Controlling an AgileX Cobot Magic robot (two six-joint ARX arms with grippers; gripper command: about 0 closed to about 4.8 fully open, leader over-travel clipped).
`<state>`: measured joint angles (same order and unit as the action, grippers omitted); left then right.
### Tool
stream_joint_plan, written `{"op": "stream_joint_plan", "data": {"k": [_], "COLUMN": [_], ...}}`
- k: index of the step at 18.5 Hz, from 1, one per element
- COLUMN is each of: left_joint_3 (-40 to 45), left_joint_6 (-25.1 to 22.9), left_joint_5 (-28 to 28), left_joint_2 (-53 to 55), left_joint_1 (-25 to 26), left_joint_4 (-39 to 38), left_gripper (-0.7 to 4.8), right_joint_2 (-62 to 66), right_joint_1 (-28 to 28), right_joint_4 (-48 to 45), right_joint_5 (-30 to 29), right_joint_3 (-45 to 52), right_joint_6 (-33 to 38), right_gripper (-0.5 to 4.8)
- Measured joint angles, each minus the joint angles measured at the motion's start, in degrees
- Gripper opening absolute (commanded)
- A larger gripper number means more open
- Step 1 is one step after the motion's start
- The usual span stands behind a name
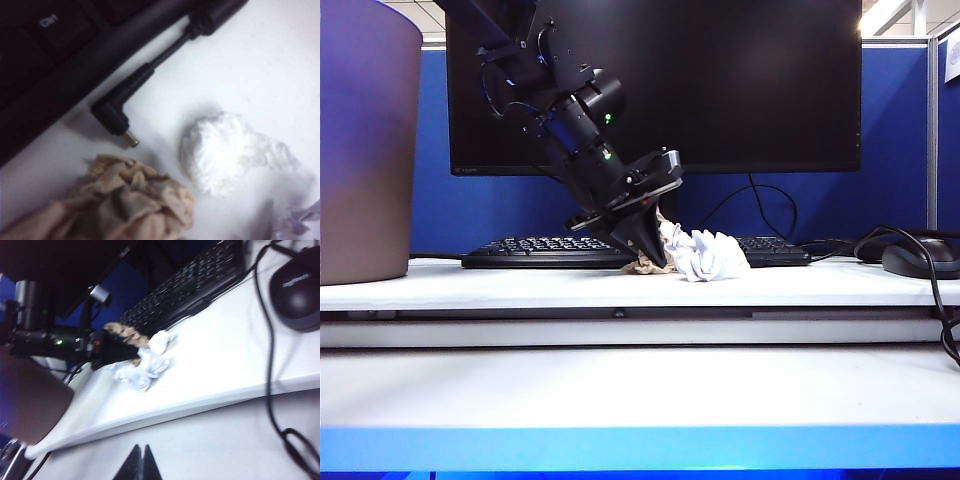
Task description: Pick up all paper balls from the table and place them in the pink trash can.
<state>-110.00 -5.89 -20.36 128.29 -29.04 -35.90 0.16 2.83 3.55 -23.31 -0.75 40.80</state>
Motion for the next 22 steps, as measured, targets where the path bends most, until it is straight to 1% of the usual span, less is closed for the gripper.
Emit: {"op": "stream_joint_plan", "data": {"k": [3,7,10,12,14,16,19,21,22], "left_joint_3": [0.0,0.0,0.0,0.0,0.0,0.0,0.0,-0.5,-0.8], "left_joint_6": [0.0,0.2,0.2,0.2,0.2,0.2,0.2,-0.7,-1.4], "left_joint_5": [0.0,0.2,4.0,7.1,7.9,8.0,9.6,13.3,16.7], "left_joint_2": [0.0,-0.4,-4.0,-8.7,-14.1,-20.0,-29.5,-36.1,-39.2], "left_joint_1": [0.0,0.0,0.0,0.2,0.4,0.3,0.3,0.3,0.3], "left_joint_4": [0.0,-1.4,-4.5,-4.8,-5.0,-6.0,-9.7,-12.0,-13.8], "left_gripper": [-0.05,-0.05,-0.05,-0.05,-0.05,-0.05,-0.05,-0.05,-0.05], "right_joint_2": [0.0,0.0,0.0,0.0,0.0,0.0,0.0,0.0,0.0], "right_joint_1": [0.0,0.0,0.0,0.0,0.0,0.0,0.0,0.0,0.0], "right_joint_4": [-3.1,-4.2,-7.1,-10.1,-16.0,-23.5,-32.0,-33.5,-33.9], "right_joint_5": [-4.4,-5.2,-7.9,-10.8,-15.5,-18.9,-19.8,-20.5,-21.4], "right_joint_3": [0.0,0.0,0.0,0.0,0.0,0.0,-0.3,-1.3,-1.9], "right_joint_6": [-0.1,-0.1,-0.1,-0.1,-0.1,0.5,5.8,8.1,8.2], "right_gripper": [-0.05,-0.05,-0.05,-0.05,-0.05,-0.05,-0.05,-0.05,-0.05]}}
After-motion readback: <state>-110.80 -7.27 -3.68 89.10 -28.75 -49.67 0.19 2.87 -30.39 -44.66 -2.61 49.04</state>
